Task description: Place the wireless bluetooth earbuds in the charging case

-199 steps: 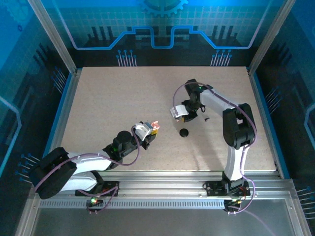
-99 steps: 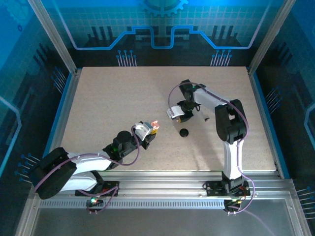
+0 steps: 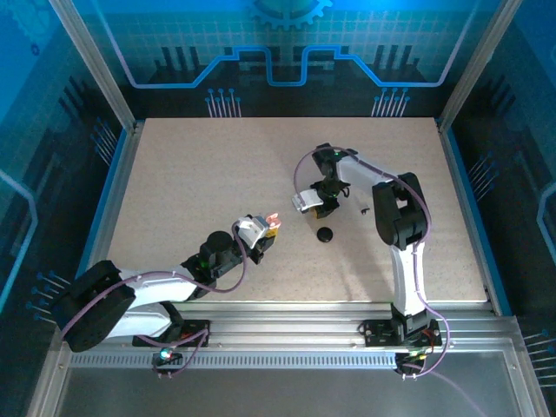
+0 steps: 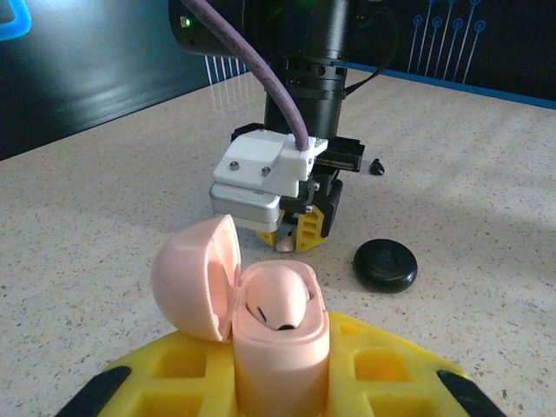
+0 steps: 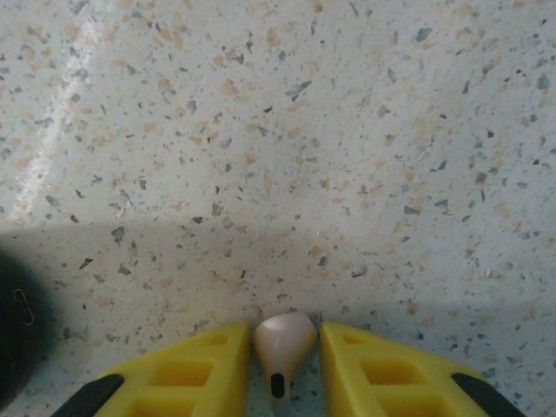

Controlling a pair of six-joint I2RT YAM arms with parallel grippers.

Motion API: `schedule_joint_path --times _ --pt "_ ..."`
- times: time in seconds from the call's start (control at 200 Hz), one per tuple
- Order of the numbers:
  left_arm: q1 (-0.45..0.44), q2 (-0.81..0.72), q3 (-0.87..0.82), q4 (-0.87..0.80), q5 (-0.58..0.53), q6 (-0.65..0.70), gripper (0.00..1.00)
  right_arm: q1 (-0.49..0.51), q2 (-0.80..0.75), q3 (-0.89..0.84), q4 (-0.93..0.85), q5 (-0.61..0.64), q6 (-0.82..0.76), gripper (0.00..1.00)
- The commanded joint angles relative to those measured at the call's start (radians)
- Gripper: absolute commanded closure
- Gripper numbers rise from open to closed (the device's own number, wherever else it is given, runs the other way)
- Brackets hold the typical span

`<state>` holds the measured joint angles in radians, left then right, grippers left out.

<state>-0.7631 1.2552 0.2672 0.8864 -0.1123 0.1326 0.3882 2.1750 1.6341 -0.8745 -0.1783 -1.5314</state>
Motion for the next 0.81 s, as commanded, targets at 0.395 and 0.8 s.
schedule_joint_path --times 0.395,0.8 --pt "-0.006 0.000 0.019 0.010 -0.015 0.004 0.80 0.015 0.005 0.014 -0.004 0.031 0.032 0.81" --pt "-0.006 0.025 -0.001 0.048 -0.032 0.009 0.80 0.018 -0.260 -0.193 0.189 -0.133 0.242 0.83"
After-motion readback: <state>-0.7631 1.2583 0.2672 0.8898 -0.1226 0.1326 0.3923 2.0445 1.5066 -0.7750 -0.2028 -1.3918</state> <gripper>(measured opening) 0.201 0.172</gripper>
